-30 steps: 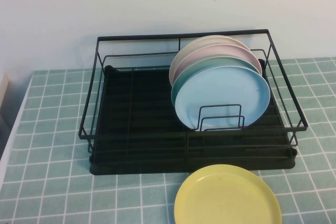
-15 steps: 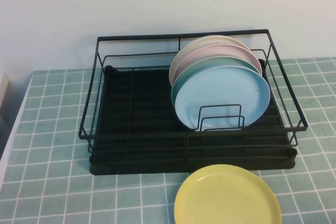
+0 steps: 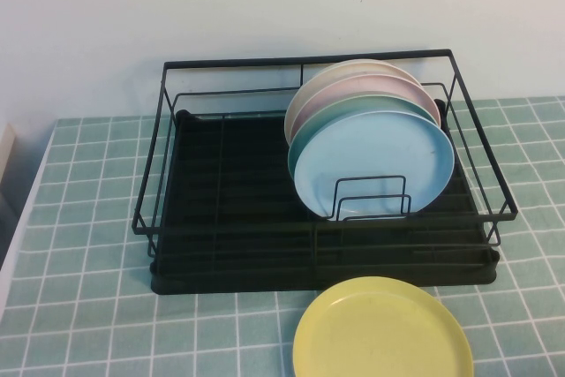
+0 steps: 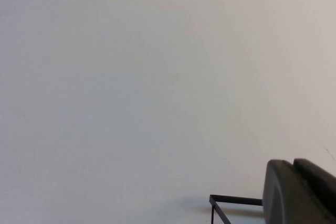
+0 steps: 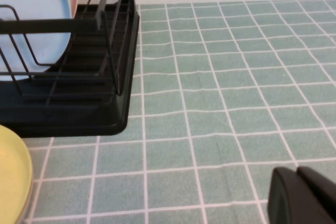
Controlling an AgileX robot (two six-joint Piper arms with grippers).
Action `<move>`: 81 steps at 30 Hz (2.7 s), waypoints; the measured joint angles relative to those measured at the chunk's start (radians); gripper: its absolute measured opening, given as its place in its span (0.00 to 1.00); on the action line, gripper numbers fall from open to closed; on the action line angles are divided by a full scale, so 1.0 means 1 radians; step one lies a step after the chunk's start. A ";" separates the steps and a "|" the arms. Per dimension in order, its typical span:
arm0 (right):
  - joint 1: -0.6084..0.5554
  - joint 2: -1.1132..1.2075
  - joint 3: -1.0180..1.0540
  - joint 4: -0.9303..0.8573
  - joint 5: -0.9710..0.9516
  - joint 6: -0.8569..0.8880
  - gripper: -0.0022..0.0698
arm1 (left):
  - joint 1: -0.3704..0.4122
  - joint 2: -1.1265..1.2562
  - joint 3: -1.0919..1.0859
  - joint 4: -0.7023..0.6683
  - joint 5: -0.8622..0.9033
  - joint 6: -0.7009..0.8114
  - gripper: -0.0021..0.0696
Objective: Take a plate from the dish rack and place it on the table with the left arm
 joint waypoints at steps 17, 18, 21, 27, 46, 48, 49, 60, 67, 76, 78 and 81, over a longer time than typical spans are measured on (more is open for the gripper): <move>0.000 0.000 0.000 0.000 0.000 0.000 0.03 | 0.000 0.000 -0.168 0.176 -0.283 -0.304 0.02; 0.000 0.000 0.000 0.000 0.000 0.000 0.03 | 0.000 0.000 -0.215 0.198 -0.243 -0.297 0.02; 0.000 0.000 0.000 0.000 0.000 0.000 0.03 | 0.000 0.019 -0.360 0.232 -0.123 -0.265 0.02; 0.000 0.000 0.000 0.000 0.000 0.000 0.03 | 0.000 0.196 -0.622 0.245 0.214 -0.231 0.02; 0.000 0.000 0.000 0.000 0.000 0.000 0.03 | 0.000 1.134 -1.516 -0.225 1.430 0.324 0.02; 0.000 0.000 0.000 0.000 0.000 0.000 0.03 | 0.000 1.197 -1.548 -0.292 1.460 0.361 0.02; 0.000 0.000 0.000 0.000 0.000 0.000 0.03 | 0.000 1.228 -1.556 -0.331 1.467 0.382 0.02; 0.000 0.000 0.000 0.000 0.000 0.000 0.03 | -0.124 1.458 -1.565 -0.425 1.394 0.459 0.02; 0.000 0.000 0.000 0.000 0.000 0.000 0.03 | -0.305 1.579 -1.565 -0.410 1.236 0.518 0.02; 0.000 0.000 0.000 0.000 0.000 0.000 0.03 | -0.338 1.703 -1.565 -0.653 1.141 0.711 0.03; 0.000 0.000 0.000 0.000 0.000 0.000 0.03 | -0.338 1.724 -1.565 -0.631 1.131 0.746 0.04; 0.000 0.000 0.000 0.000 0.000 0.000 0.03 | -0.338 1.747 -1.565 -0.552 1.095 0.754 0.16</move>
